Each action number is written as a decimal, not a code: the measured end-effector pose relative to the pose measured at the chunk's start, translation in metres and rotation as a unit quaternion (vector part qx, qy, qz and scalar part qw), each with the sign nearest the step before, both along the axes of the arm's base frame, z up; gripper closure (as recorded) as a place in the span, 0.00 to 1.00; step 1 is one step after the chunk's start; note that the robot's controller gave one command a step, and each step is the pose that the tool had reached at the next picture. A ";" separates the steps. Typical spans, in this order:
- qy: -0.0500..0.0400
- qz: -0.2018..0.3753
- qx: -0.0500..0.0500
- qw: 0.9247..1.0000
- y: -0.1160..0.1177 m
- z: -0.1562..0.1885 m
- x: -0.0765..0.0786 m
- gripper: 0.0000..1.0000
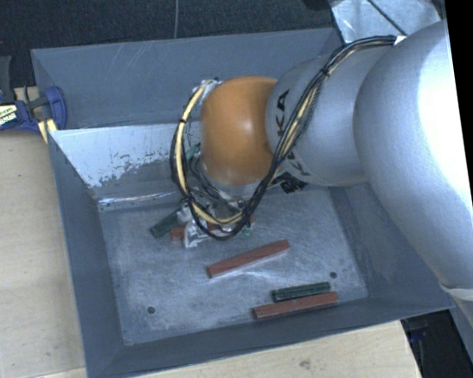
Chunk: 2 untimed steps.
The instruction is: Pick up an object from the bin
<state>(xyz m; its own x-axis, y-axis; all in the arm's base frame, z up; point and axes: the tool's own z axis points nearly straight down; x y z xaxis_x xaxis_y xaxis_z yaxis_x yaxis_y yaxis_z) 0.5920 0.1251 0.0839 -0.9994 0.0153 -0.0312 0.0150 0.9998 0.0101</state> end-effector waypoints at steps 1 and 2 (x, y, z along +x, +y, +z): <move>0.006 0.001 -0.002 1.000 -0.001 0.004 -0.003 1.00; 0.014 0.003 -0.004 1.000 -0.003 0.048 -0.008 1.00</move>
Offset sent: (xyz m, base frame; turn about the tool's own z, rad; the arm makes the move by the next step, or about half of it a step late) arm -0.0102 -0.0099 0.0023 -0.0604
